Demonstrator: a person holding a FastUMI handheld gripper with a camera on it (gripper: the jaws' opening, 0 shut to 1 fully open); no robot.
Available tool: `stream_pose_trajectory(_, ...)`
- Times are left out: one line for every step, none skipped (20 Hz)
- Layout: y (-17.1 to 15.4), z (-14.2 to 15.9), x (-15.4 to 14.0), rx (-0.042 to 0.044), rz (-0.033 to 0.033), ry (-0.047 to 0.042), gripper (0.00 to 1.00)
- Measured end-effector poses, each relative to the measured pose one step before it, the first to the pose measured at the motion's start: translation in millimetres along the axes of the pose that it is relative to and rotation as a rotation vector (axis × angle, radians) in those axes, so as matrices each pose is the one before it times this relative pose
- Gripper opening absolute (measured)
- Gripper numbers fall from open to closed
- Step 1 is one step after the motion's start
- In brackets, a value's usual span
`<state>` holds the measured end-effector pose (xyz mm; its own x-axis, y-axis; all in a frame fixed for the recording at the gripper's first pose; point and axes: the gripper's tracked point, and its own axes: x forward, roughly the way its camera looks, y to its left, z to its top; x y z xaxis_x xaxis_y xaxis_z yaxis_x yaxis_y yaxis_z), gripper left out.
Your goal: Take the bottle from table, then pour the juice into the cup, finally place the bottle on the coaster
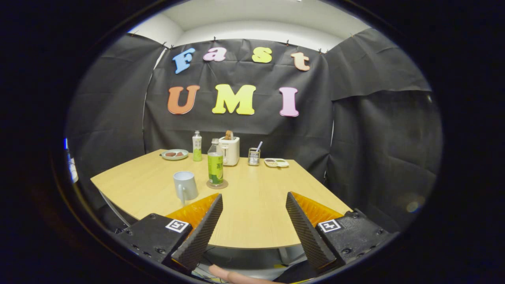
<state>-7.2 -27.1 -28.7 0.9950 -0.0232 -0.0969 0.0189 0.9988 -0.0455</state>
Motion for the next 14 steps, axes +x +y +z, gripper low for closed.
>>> stream_pose_trajectory(-0.58,0.34,-0.01,0.00191,-0.00095,0.00019,1.0)
stream_pose_trajectory(-0.25,0.94,-0.27,0.00119,-0.00019,-0.00171,1.0)
stream_pose_trajectory(-0.28,1.24,-0.19,0.00058,-0.0008,-0.00201,1.0)
stream_pose_trajectory(0.04,0.45,0.49,0.00033,-0.0013,-0.00295,1.0)
stream_pose_trajectory(0.17,1.39,-0.33,-0.00046,-0.00077,-0.0038,1.0)
stream_pose_trajectory(0.49,-0.36,-1.04,-0.00254,-0.00003,-0.00313,1.0)
stream_pose_trajectory(-0.12,1.15,0.04,-0.00218,-0.00166,-0.00183,1.0)
stream_pose_trajectory(-0.84,0.63,-0.52,-0.00212,-0.00046,-0.00118,1.0)
stream_pose_trajectory(-0.76,1.83,-1.25,0.00138,-0.00095,-0.00338,1.0)
stream_pose_trajectory(-0.72,1.15,-0.84,0.00264,-0.00327,-0.00559,1.0)
stream_pose_trajectory(-0.72,1.67,-1.03,0.00173,-0.00386,-0.00613,1.0)
stream_pose_trajectory(-1.51,-0.01,-0.87,-0.00073,-0.00421,-0.00339,1.0)
stream_pose_trajectory(-0.25,0.7,0.72,-0.00241,-0.00304,-0.00345,1.0)
stream_pose_trajectory(0.26,-0.75,0.32,-0.00447,-0.00226,-0.00065,1.0)
